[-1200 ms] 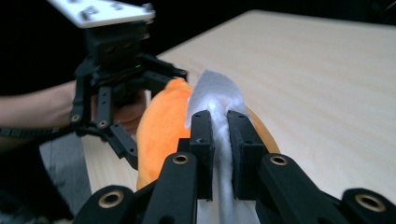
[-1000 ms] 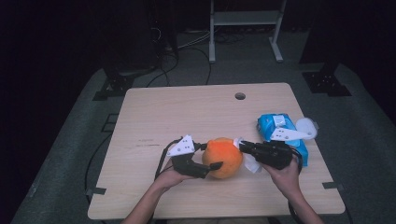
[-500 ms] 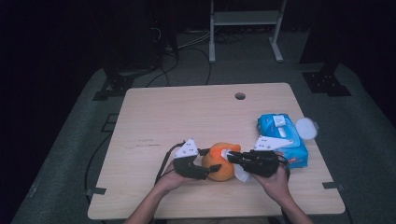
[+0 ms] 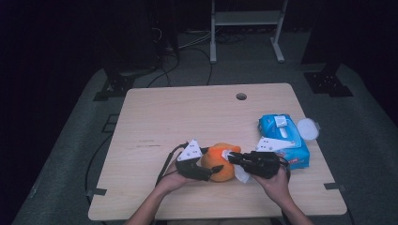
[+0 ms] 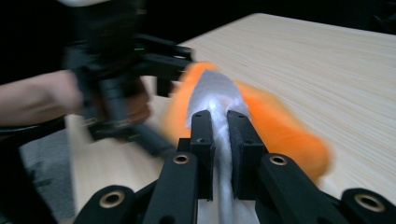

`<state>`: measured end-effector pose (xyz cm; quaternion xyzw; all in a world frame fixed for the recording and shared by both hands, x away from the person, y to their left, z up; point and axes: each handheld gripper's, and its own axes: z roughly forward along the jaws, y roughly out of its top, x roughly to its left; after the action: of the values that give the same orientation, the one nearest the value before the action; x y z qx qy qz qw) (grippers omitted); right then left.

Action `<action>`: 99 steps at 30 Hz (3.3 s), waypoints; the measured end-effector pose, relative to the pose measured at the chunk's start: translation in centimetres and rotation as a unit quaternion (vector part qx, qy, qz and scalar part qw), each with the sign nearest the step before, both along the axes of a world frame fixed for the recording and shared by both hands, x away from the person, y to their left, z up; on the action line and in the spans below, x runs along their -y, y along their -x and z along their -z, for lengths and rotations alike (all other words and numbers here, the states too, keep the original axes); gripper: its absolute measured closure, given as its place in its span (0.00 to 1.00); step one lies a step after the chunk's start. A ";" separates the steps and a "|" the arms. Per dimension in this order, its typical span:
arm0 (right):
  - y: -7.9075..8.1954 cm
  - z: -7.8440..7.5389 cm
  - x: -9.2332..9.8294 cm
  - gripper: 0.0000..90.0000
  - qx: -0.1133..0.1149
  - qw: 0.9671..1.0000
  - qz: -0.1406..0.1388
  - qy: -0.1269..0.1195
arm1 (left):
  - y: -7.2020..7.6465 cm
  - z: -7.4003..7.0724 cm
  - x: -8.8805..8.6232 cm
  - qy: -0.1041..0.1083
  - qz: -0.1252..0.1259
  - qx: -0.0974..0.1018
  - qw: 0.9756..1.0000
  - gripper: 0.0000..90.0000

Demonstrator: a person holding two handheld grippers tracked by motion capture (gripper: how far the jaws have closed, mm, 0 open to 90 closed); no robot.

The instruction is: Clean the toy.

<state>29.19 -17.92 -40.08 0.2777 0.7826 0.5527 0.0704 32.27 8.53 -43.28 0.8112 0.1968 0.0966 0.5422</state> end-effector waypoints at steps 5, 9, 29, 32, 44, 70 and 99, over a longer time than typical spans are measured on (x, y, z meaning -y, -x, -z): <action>0.3 0.5 -1.1 0.90 0.014 0.999 -0.009 0.038 | -0.7 0.4 -1.0 0.027 -0.012 -0.030 0.999 0.32; -0.6 0.5 0.2 0.89 0.008 0.999 0.024 0.028 | -0.7 0.5 -1.1 0.031 -0.011 -0.031 0.999 0.33; -1.9 0.5 2.8 0.89 -0.031 0.997 0.065 -0.001 | 1.2 0.7 0.5 -0.003 0.039 0.002 0.999 0.33; -1.9 0.9 3.1 0.89 -0.037 0.998 0.059 0.006 | 1.2 0.1 0.4 -0.012 0.051 0.011 0.999 0.28; 1.1 -1.0 -0.9 0.89 0.006 1.000 -0.023 0.017 | 1.8 0.6 1.5 -0.012 0.045 0.015 0.999 0.32; 0.2 -0.7 -0.2 0.89 -0.012 0.999 -0.003 0.037 | 3.0 0.5 2.4 -0.042 0.100 0.037 0.993 0.32; -1.8 0.5 4.9 0.90 -0.055 0.996 0.073 0.013 | 0.5 1.1 0.5 0.031 0.053 -0.031 0.998 0.34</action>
<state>31.02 -22.86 -40.59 0.3632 0.7699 0.5199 0.0711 31.80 8.08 -44.43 0.8060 0.1733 0.0366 0.5648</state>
